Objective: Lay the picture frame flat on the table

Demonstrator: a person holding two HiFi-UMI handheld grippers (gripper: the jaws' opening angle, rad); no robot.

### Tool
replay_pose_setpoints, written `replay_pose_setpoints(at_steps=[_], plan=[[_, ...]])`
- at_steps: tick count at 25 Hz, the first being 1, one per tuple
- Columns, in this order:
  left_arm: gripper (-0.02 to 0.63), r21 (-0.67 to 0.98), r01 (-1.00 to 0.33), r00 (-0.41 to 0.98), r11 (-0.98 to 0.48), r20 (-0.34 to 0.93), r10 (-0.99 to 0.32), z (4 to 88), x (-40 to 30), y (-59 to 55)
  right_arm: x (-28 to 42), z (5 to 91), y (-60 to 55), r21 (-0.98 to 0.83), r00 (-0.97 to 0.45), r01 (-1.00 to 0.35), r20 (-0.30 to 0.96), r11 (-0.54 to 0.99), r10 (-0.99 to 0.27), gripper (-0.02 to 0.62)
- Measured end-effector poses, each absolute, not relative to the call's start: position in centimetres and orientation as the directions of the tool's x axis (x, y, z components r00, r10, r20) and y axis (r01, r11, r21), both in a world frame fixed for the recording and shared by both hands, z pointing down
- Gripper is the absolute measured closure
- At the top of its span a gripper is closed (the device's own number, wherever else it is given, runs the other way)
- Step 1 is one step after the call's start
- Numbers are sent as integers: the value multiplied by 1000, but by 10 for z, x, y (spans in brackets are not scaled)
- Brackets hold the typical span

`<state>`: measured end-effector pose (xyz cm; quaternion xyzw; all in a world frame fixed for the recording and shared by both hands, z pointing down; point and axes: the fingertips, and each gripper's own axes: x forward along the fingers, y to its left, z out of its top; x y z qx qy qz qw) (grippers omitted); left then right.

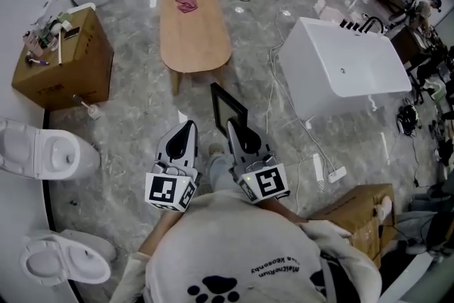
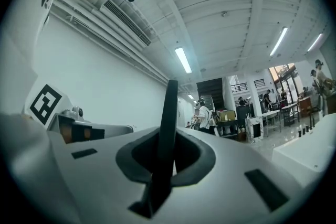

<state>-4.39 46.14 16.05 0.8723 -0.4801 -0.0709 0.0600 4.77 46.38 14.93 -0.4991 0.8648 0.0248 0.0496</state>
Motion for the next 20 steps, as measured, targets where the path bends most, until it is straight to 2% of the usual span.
replay_pose_setpoints(at_steps=[8,20], plan=[[597,190,-843,505,-504,-46,-862,167,-48,389,48,156,386,-36,-517,-852,-95,522,-851,564],[597,184,-867,465,-463,-36,-885,165,-9,270,92,152,256,-44,-559,-824,-105,565,-823,565]])
